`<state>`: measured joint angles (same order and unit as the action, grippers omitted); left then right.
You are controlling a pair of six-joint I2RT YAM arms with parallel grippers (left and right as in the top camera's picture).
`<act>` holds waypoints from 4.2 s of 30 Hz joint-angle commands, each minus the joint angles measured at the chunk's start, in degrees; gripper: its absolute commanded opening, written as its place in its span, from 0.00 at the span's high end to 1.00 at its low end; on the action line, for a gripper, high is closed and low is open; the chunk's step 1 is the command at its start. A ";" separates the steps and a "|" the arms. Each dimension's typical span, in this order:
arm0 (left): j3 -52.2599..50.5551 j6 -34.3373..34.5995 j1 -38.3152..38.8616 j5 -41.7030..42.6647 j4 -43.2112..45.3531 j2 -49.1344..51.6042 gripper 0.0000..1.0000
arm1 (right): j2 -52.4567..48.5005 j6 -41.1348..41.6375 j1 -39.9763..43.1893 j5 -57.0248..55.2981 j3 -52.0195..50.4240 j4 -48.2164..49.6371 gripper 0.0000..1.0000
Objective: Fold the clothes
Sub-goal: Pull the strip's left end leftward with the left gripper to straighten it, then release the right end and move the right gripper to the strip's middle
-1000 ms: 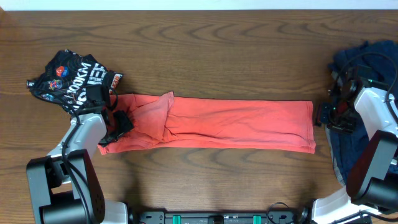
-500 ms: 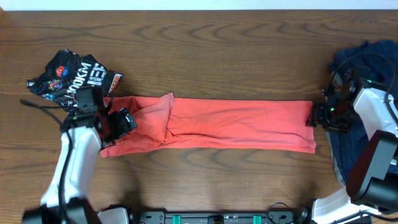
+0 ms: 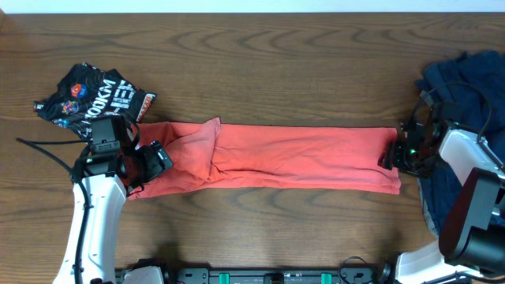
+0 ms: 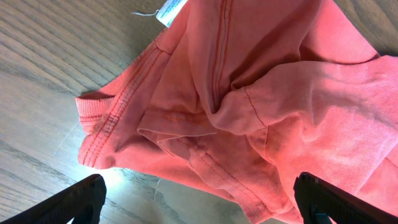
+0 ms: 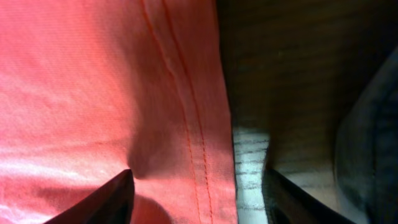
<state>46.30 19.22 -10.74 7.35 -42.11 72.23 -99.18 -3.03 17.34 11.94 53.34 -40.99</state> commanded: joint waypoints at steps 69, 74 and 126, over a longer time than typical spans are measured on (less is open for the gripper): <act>-0.46 -0.55 -0.22 0.17 -6.54 0.07 0.05 | -2.45 25.68 -36.48 -0.13 27.06 -18.36 0.99; -0.55 -0.52 -0.22 0.17 -6.69 0.07 0.05 | -4.02 28.13 -39.80 -0.11 27.06 -17.53 0.99; -1.07 -10.03 -0.17 5.38 1.77 4.57 0.02 | -5.25 26.14 -40.30 -10.64 27.26 -16.41 0.47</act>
<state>45.60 13.78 -10.74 10.63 -41.36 74.37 -107.48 21.89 -25.15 3.14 79.94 -56.40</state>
